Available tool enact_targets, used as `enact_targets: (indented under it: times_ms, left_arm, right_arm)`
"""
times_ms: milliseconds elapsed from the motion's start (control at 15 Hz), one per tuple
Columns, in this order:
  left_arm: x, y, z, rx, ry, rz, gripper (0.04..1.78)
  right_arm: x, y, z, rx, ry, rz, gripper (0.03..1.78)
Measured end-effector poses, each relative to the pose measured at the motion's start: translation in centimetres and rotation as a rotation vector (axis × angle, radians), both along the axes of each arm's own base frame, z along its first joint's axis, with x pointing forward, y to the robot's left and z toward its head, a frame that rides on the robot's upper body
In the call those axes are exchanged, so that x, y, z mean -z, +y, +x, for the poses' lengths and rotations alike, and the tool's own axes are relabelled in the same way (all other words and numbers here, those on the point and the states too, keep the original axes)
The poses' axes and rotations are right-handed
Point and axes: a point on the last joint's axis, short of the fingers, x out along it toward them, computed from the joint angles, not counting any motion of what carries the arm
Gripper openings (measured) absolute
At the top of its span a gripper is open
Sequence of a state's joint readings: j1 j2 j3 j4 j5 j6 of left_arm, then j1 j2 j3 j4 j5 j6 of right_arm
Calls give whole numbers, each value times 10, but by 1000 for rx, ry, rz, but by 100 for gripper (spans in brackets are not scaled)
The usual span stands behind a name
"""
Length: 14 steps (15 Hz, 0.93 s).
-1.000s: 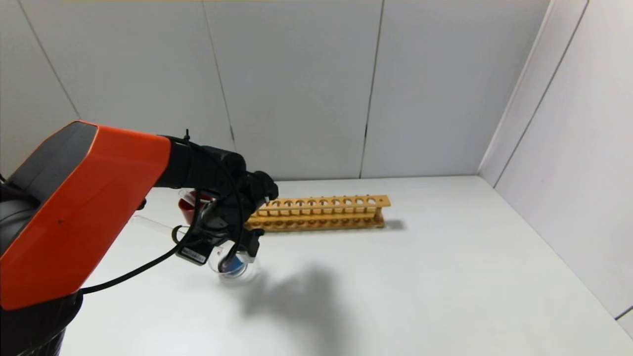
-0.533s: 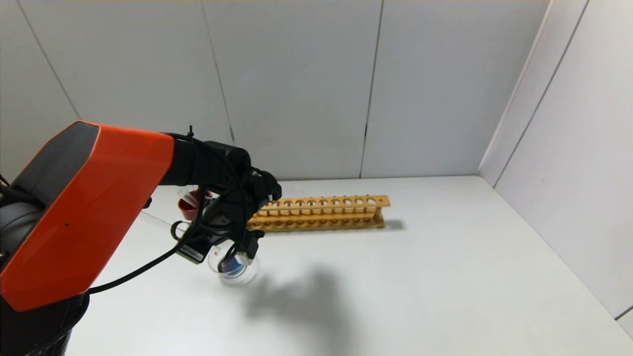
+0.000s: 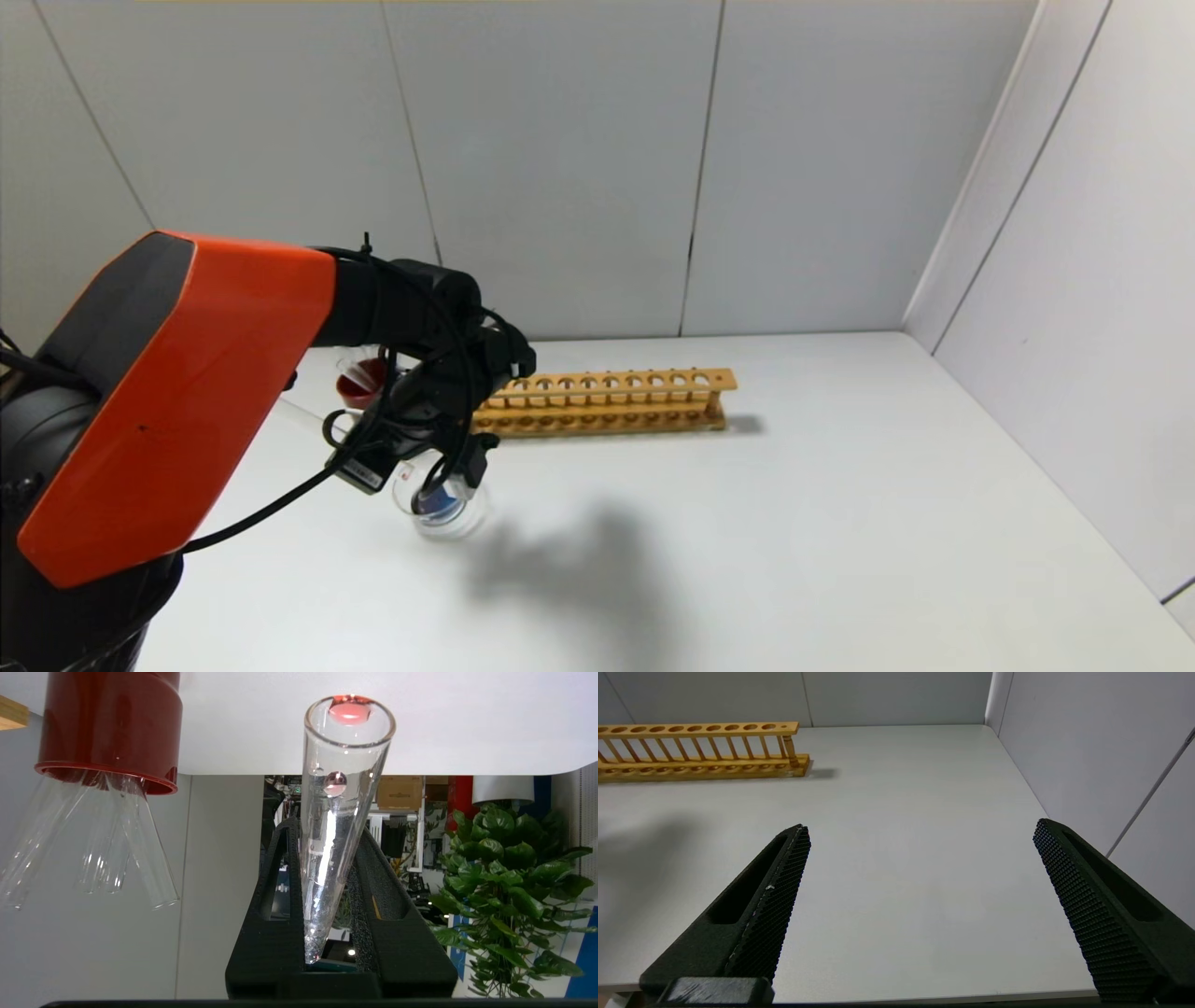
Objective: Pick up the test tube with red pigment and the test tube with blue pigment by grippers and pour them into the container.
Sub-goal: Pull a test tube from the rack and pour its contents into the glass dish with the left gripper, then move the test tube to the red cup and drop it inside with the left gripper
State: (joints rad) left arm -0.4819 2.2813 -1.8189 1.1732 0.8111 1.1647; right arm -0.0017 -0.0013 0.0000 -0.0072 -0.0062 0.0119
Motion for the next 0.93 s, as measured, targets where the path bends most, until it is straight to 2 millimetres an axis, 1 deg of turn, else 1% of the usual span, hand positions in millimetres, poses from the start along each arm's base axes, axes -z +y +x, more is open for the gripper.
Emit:
enact_targets:
  times_ms: [200,333,467,600,733,867,933]
  left_arm:
    - [-5,0,0,-19,-35,-41,33]
    - [-19,-1,0,-41,-85,-184,33]
    - [-41,3,-6,-76,-150,-345,33]
    - [-70,10,-20,-139,-222,-503,33]
    - [-98,23,-37,-243,-305,-665,33]
    - [-116,40,-54,-347,-387,-805,33]
    - [-120,49,-59,-390,-425,-876,33]
  right_arm:
    - [0,0,0,0,0,0,175]
    - [0,0,0,0,0,0,175]
    - [0,0,0,0,0,0,175]
    - [0,0,0,0,0,0,175]
    - [0,0,0,0,0,0,175]
    - [0,0,0,0,0,0,175]
    - [0,0,0,0,0,0,175]
